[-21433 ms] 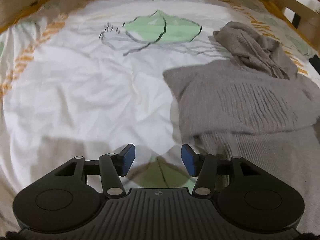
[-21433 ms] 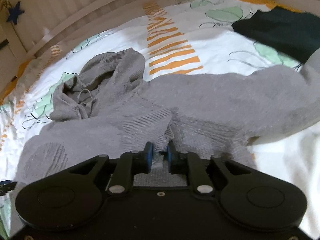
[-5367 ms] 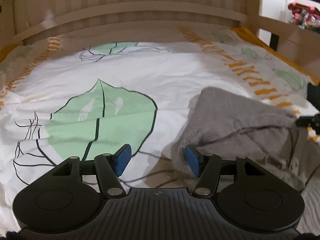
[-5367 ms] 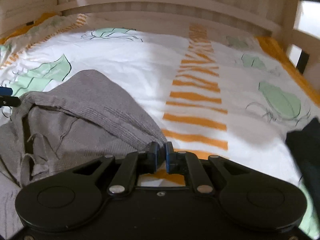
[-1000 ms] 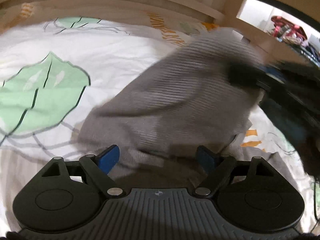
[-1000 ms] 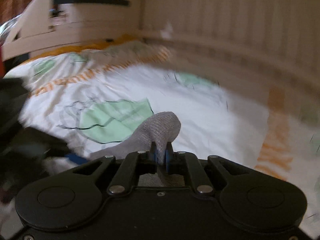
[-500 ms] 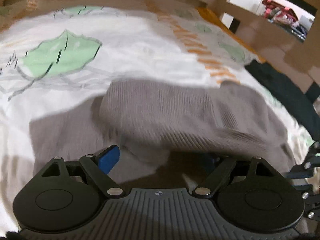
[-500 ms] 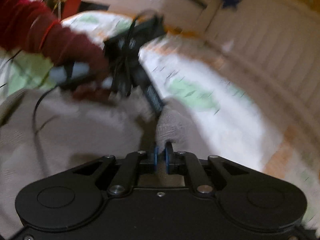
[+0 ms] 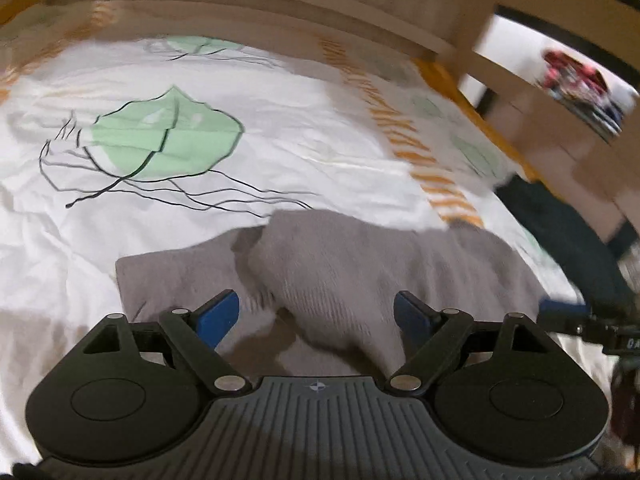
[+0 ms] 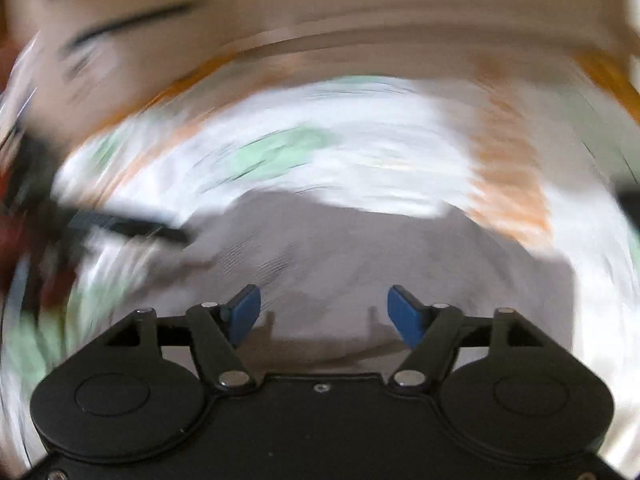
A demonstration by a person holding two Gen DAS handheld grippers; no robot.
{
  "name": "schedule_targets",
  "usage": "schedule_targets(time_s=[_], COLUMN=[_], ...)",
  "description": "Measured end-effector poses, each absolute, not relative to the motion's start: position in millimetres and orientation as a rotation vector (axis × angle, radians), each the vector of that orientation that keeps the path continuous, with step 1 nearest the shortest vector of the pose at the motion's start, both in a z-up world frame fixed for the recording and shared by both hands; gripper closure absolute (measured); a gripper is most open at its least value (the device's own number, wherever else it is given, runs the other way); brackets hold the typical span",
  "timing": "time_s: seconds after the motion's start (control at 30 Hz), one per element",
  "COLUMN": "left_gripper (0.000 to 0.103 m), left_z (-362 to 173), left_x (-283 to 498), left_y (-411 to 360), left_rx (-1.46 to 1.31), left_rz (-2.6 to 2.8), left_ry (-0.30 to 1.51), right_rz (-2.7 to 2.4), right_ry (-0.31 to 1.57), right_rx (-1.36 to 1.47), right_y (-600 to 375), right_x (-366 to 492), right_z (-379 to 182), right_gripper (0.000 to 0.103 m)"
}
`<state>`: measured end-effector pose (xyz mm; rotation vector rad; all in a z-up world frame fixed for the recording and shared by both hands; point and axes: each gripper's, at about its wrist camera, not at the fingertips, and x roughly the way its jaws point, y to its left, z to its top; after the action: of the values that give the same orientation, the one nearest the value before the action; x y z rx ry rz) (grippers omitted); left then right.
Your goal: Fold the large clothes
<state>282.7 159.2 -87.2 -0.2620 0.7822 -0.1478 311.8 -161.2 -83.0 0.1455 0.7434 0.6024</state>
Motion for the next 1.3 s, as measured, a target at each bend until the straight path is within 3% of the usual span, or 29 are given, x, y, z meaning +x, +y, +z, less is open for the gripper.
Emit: schedule_targets(time_s=[0.17,0.23,0.3,0.37,0.4,0.43,0.47,0.63,0.73,0.83,0.87,0.97,1.0,1.07,1.2,1.3], left_gripper=[0.02,0.03,0.037,0.063,0.095,0.099,0.099,0.098,0.096,0.092,0.092,0.086,0.08,0.078,0.068,0.052], left_z=[-113.1,-120.8,-126.3,-130.1,-131.2,-130.4,-126.1,-84.3,-93.2,-131.7,-142.0,-133.4,-127.2,-111.8,-87.6,-82.1], left_x=[305.7,307.9,308.2,308.5,309.7,310.3,308.8,278.4,262.7,262.8,260.0,252.4,250.6,243.5,233.2,233.8], left_y=[160.0,161.3,160.4,158.2,157.0,155.7,154.9,152.5,147.5,142.7,145.5,148.5,144.9,137.8,126.2,108.6], left_rx=[-0.381,-0.412,-0.441,-0.473,-0.486,-0.494,-0.494,-0.48,-0.389,-0.295,-0.31,-0.306,-0.279,-0.202,-0.15,-0.075], left_rz=[-0.11,-0.109,-0.123,-0.146,-0.148,-0.141,-0.142,-0.212,-0.207,-0.151,-0.162,-0.17,-0.163,-0.146,-0.126,-0.112], left_ry=[0.853,0.859,0.851,0.843,0.853,0.859,0.842,0.716,0.732,0.837,0.833,0.805,0.796,0.758,0.672,0.625], right_rz=[0.466,0.446,0.439,0.427,0.427,0.426,0.424,0.455,0.434,0.396,0.36,0.331,0.327,0.31,0.294,0.354], right_ry=[0.826,0.844,0.85,0.842,0.835,0.836,0.841,0.725,0.714,0.811,0.865,0.865,0.86,0.836,0.723,0.648], right_rx=[0.38,0.443,0.47,0.465,0.457,0.445,0.422,0.365,0.329,0.323,0.297,0.264,0.256,0.231,0.176,0.144], right_y=[-179.4,-190.1,-187.3,-185.5,-184.6,-180.6,-177.3,-189.8,-204.1,-211.5,-210.8,-211.6,-211.5,-210.8,-201.5,-183.0], right_x=[336.9,342.2,340.4,341.4,335.3,336.7,340.0,320.8,320.3,330.8,335.2,327.9,324.3,316.1,296.3,282.4], right_z=[-116.7,-127.1,-134.8,-140.0,-139.1,-139.5,-138.0,-94.5,-84.1,-112.0,-127.3,-142.8,-139.9,-131.0,-104.8,-87.6], right_gripper=[0.029,0.03,0.039,0.043,0.052,0.063,0.093,0.092,0.092,0.089,0.083,0.08,0.067,0.06,0.059,0.059])
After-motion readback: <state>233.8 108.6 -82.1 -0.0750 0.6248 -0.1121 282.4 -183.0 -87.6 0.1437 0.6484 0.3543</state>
